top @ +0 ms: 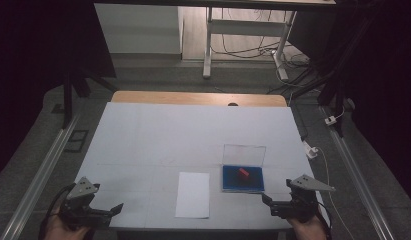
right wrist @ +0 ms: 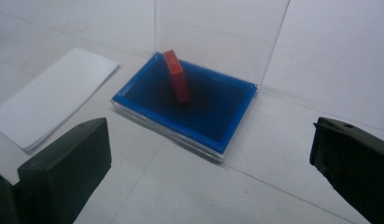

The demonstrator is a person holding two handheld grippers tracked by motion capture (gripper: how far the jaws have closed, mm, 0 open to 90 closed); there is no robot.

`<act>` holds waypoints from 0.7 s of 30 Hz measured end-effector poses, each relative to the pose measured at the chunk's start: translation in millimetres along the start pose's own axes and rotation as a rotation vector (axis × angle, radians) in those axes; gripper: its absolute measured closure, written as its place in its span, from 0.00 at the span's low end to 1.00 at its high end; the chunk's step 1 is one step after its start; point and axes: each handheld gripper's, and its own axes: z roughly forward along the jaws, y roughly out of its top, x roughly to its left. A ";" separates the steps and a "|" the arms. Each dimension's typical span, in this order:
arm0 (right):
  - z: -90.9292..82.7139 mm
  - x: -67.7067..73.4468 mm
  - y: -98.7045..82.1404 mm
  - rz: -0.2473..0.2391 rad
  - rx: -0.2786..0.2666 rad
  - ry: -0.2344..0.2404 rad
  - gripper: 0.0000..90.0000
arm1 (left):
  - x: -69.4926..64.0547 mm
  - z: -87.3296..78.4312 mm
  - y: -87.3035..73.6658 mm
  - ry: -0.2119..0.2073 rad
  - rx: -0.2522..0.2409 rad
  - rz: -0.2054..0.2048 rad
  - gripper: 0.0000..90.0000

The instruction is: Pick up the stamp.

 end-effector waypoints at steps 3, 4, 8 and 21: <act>1.6 1.0 0.5 -0.011 0.012 0.015 0.00 | 0.6 0.6 0.2 -0.004 0.007 -0.008 0.00; 2.2 1.8 0.8 -0.020 0.020 0.014 0.00 | 0.6 0.6 0.2 -0.004 0.007 -0.008 0.00; 4.6 4.0 1.6 -0.043 0.043 0.018 0.00 | 1.5 -0.6 -0.3 0.009 -0.003 -0.020 0.00; 5.0 4.3 2.1 -0.047 0.046 0.031 0.00 | 4.5 -3.1 -1.9 0.033 -0.021 -0.042 0.00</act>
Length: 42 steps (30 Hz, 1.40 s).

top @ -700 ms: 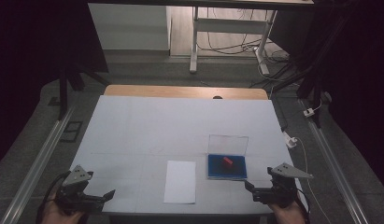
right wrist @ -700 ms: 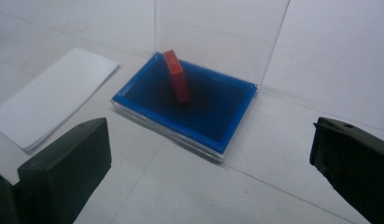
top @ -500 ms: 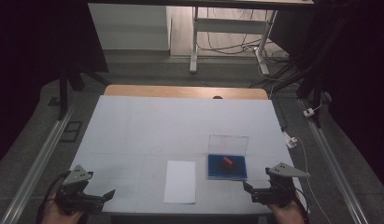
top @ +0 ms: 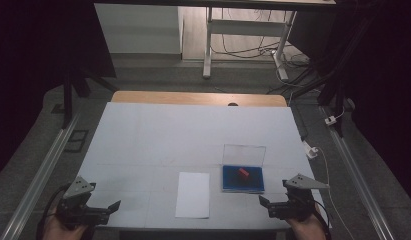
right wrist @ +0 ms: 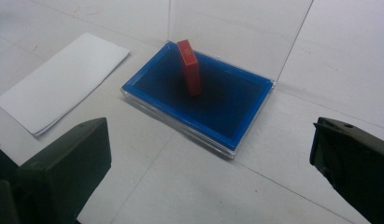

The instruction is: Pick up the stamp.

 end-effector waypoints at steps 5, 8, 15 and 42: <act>0.3 0.8 0.4 -0.009 0.005 0.000 0.00 | -0.3 1.5 0.4 -0.017 0.014 0.010 0.00; 0.4 1.5 0.9 -0.013 0.013 0.005 0.00 | 0.1 1.7 0.4 -0.028 0.017 0.009 0.00; 1.0 3.4 4.5 -0.036 0.005 0.024 0.00 | 1.4 2.2 0.4 -0.042 0.020 0.001 0.00; 17.8 17.7 17.7 -0.128 -0.012 0.096 0.00 | 0.5 3.5 0.8 -0.043 0.033 0.006 0.00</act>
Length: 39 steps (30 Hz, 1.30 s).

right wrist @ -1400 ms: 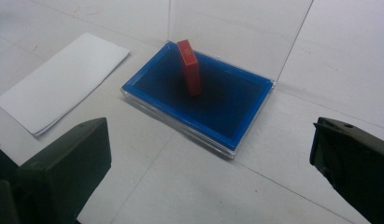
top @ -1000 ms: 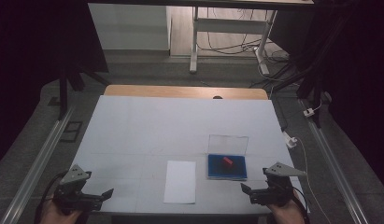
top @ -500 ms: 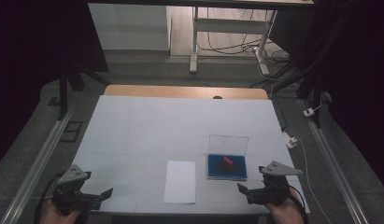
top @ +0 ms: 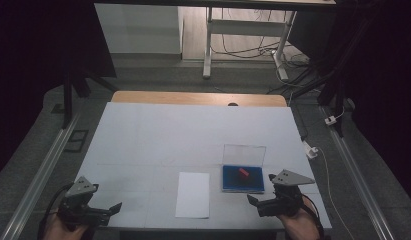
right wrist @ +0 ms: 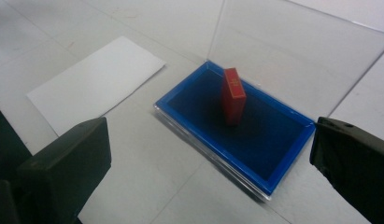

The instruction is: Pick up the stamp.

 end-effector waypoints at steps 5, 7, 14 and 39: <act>4.8 -1.1 2.1 0.022 0.024 0.025 0.00 | -0.3 0.5 0.3 0.000 0.005 0.000 0.00; 6.6 -0.4 3.9 0.019 0.041 0.029 0.00 | 0.0 0.5 0.3 0.000 0.005 0.000 0.00; 16.8 1.2 10.8 -0.008 0.073 0.044 0.00 | -0.1 0.8 0.4 0.000 0.008 -0.002 0.00; 62.1 -11.5 24.7 -0.053 0.177 -0.008 0.00 | 0.4 1.6 0.8 -0.002 0.015 -0.007 0.00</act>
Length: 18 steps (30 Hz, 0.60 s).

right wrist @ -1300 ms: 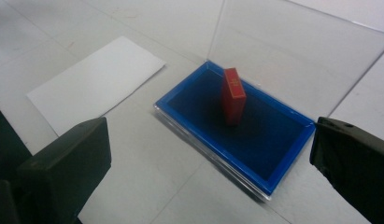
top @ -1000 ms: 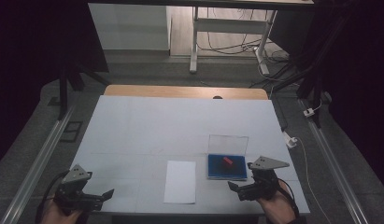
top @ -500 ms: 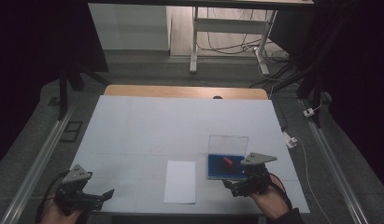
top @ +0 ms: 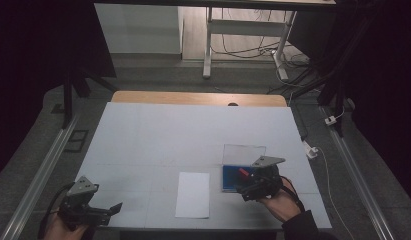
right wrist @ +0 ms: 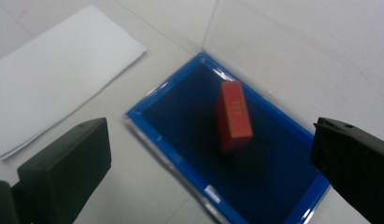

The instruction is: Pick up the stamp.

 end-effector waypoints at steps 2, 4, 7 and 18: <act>6.4 -3.6 2.4 -0.001 0.014 -0.012 0.00 | 0.1 0.0 0.0 0.000 0.000 0.000 0.00; 10.5 -5.8 3.2 0.003 0.024 -0.018 0.00 | 0.0 0.0 0.0 -0.001 0.000 0.000 0.00; 14.1 -8.3 4.0 0.001 0.033 -0.021 0.00 | 0.0 0.0 0.0 -0.001 0.000 0.000 0.00; 22.7 -14.0 8.6 -0.026 0.059 -0.034 0.11 | -0.5 0.2 0.0 -0.003 0.003 0.008 0.00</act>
